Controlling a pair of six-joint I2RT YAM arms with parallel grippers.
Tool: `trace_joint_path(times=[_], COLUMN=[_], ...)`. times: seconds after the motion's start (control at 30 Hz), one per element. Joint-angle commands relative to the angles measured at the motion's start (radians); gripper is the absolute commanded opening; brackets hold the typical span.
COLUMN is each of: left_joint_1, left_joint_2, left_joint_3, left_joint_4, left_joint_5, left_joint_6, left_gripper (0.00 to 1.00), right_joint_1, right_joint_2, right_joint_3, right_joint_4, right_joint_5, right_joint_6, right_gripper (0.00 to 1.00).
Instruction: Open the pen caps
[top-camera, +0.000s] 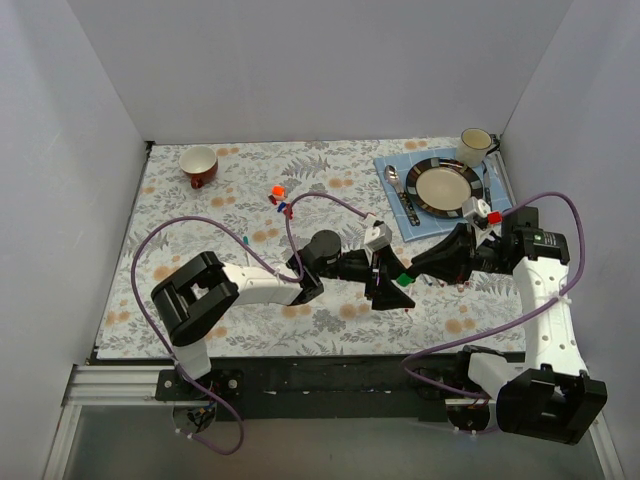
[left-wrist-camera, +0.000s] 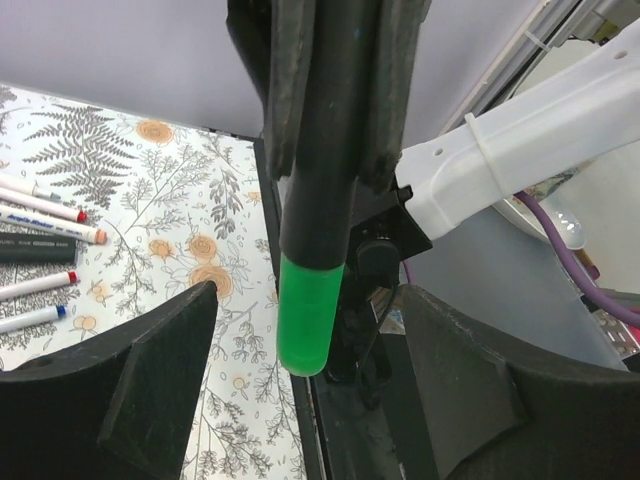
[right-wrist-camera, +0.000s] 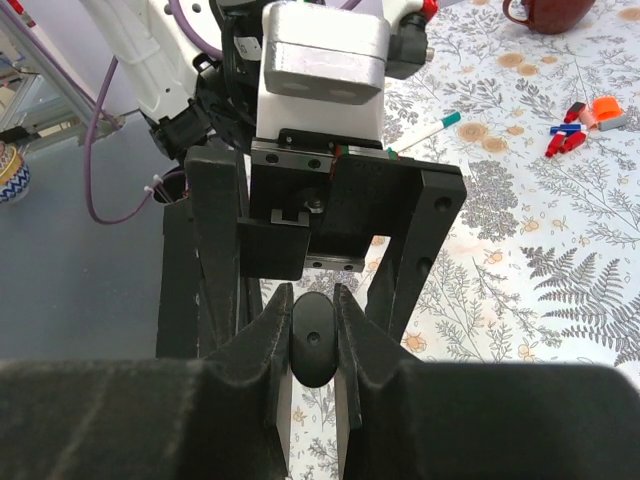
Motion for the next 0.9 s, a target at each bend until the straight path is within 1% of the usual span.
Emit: trace_joint_path(times=[0.0,0.13,0.17,0.2,0.27,0.33,0.4,0.43,0.5,0.53,0.6,0.73,0.8,0.87], left_joint_1=[0.005,0.004,0.002,0.002,0.002,-0.001,-0.001,-0.001,-0.001,-0.001,-0.001,-0.001,-0.001,-0.001], left_joint_2=[-0.061,-0.045,-0.045,-0.044,-0.038,-0.03,-0.022,-0.021,-0.018,-0.018,-0.021,-0.035,-0.036,-0.036], left_joint_3=[0.055,0.078,0.083,0.087,0.101,0.122,0.136,0.141,0.141,0.139,0.13,0.116,0.115,0.116], left_joint_4=[0.043,0.049,0.047,0.044,0.038,0.01,-0.011,-0.029,-0.045,-0.057,-0.065,-0.114,-0.126,-0.134], left_joint_5=[0.035,0.06,0.067,0.074,0.086,0.097,0.113,0.113,0.115,0.113,0.11,0.089,0.083,0.077], left_joint_6=[0.027,-0.007,-0.017,-0.022,-0.034,-0.037,-0.037,-0.036,-0.031,-0.028,-0.025,0.012,0.019,0.027], left_gripper=[0.72,0.64,0.61,0.55,0.5,0.35,0.22,0.09,0.08,0.09,0.13,0.15,0.21,0.23], right_joint_1=[0.006,0.004,0.004,0.004,0.004,0.004,0.006,0.004,0.004,0.004,0.004,0.004,0.004,0.004], right_joint_2=[-0.026,-0.014,-0.011,-0.008,-0.003,0.001,0.006,0.009,0.016,0.02,0.023,0.023,0.026,0.021], right_joint_3=[-0.019,-0.011,-0.011,-0.012,-0.015,-0.012,0.001,0.004,0.017,0.03,0.04,0.058,0.058,0.054], right_joint_4=[0.057,0.05,0.048,0.043,0.042,0.036,0.016,-0.007,-0.026,-0.053,-0.053,-0.053,-0.052,-0.053], right_joint_5=[-0.186,-0.187,-0.187,-0.186,-0.186,-0.186,-0.186,-0.186,-0.187,-0.186,-0.186,-0.182,-0.183,-0.179], right_joint_6=[0.053,0.041,0.03,0.027,0.021,0.012,-0.019,-0.031,-0.068,-0.088,-0.088,-0.091,-0.093,-0.094], right_gripper=[0.01,0.01,0.01,0.01,0.01,0.01,0.01,0.01,0.01,0.01,0.01,0.01,0.01,0.01])
